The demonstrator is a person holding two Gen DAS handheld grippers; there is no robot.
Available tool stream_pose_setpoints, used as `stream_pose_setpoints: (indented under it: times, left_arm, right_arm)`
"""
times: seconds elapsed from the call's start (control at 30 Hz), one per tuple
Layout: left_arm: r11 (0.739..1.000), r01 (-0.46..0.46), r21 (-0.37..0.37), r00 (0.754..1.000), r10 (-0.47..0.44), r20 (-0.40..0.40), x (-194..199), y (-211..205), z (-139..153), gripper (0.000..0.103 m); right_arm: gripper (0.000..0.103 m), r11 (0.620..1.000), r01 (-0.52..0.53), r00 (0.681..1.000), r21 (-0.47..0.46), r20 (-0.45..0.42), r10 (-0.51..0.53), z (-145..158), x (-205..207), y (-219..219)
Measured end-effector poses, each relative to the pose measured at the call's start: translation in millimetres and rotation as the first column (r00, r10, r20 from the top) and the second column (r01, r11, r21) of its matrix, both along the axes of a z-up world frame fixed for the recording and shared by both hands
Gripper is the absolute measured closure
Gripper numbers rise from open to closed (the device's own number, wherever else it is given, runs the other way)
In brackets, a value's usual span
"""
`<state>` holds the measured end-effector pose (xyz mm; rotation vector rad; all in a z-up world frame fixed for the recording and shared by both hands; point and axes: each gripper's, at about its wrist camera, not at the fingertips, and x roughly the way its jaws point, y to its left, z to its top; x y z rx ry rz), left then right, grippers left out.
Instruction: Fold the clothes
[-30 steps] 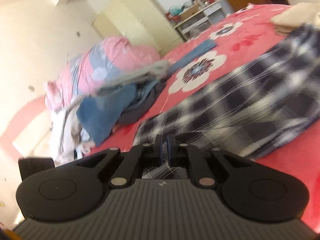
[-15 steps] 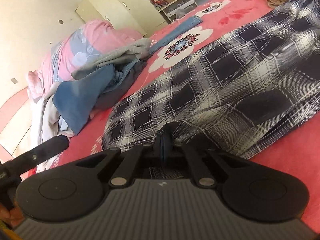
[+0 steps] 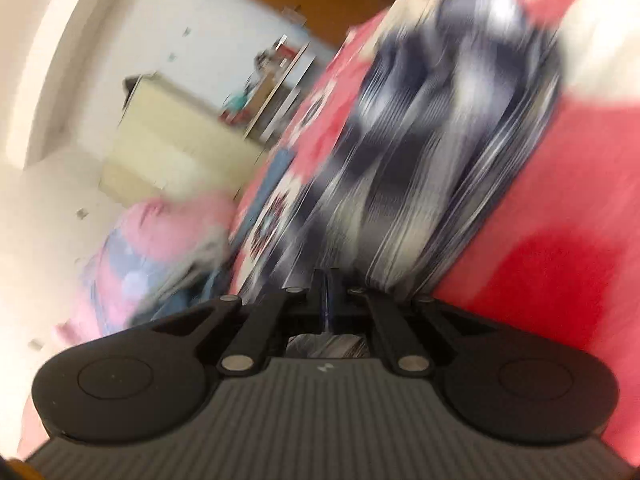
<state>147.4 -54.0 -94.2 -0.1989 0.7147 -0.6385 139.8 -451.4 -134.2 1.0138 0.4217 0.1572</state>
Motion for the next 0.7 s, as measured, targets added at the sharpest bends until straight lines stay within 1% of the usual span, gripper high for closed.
stream_pose_setpoints:
  times: [0.07, 0.13, 0.17, 0.2, 0.23, 0.27, 0.37, 0.4, 0.43, 0.47, 0.53, 0.57, 0.63, 0.67, 0.7]
  left_arm:
    - [1.000, -0.004, -0.002, 1.000, 0.004, -0.005, 0, 1, 0, 0.093]
    - [1.000, -0.009, -0.004, 1.000, 0.009, -0.009, 0, 1, 0, 0.093]
    - [1.000, -0.011, -0.004, 1.000, 0.011, -0.013, 0, 1, 1, 0.093]
    - [1.000, -0.012, -0.002, 1.000, 0.012, -0.015, 0, 1, 1, 0.093]
    - [1.000, -0.011, 0.001, 1.000, 0.011, -0.015, 0, 0, 1, 0.093]
    - [1.000, -0.010, 0.005, 1.000, 0.010, -0.015, 0, 0, 2, 0.093]
    - [1.000, -0.009, 0.012, 1.000, 0.009, -0.012, 0, -1, 1, 0.093]
    - [1.000, -0.010, 0.012, 1.000, 0.010, -0.012, 0, -1, 1, 0.093]
    - [1.000, -0.012, 0.009, 1.000, 0.012, -0.015, 0, -1, 1, 0.093]
    - [1.000, -0.015, 0.005, 1.000, 0.015, -0.019, 0, -1, 1, 0.093]
    - [1.000, -0.020, -0.011, 0.999, 0.020, -0.034, 2, 1, 1, 0.093]
    - [1.000, -0.022, -0.021, 0.999, 0.021, -0.045, 3, 2, 0, 0.093]
    - [0.999, -0.025, -0.041, 0.997, 0.022, -0.072, 7, 4, 0, 0.093]
    - [0.998, -0.029, -0.055, 0.996, 0.024, -0.090, 9, 6, 1, 0.093]
    - [0.997, -0.033, -0.069, 0.994, 0.025, -0.108, 12, 8, 1, 0.093]
  right_arm:
    - [0.098, 0.994, -0.065, 0.998, 0.084, 0.013, 0.064, -4, 3, 1]
    - [0.098, 0.977, -0.130, 0.991, 0.167, 0.031, 0.127, -9, 7, 3]
    - [0.098, 0.970, -0.147, 0.989, 0.196, 0.029, 0.144, -12, 10, 2]
    - [0.101, 0.966, -0.146, 0.989, 0.212, 0.013, 0.147, -17, 16, -1]
    - [0.101, 0.961, -0.140, 0.990, 0.239, 0.009, 0.142, -21, 22, -7]
    - [0.101, 0.959, -0.112, 0.994, 0.262, 0.016, 0.112, -22, 25, -17]
    - [0.102, 0.959, 0.037, 0.999, 0.279, 0.022, -0.045, -20, 29, -56]
    - [0.102, 0.950, 0.099, 0.994, 0.297, 0.013, -0.108, -20, 27, -69]
    - [0.102, 0.932, 0.158, 0.986, 0.328, -0.001, -0.167, -21, 23, -81]
    - [0.100, 0.923, 0.196, 0.979, 0.332, -0.010, -0.204, -18, 19, -87]
    - [0.098, 0.931, 0.228, 0.972, 0.285, -0.013, -0.234, -7, 9, -85]
    - [0.098, 0.935, 0.224, 0.973, 0.276, -0.002, -0.232, -2, 3, -80]
    - [0.098, 0.942, 0.169, 0.981, 0.290, 0.046, -0.190, 7, -12, -61]
    - [0.098, 0.950, 0.139, 0.984, 0.279, 0.072, -0.165, 13, -20, -49]
    - [0.098, 0.967, 0.098, 0.988, 0.235, 0.093, -0.123, 21, -26, -32]
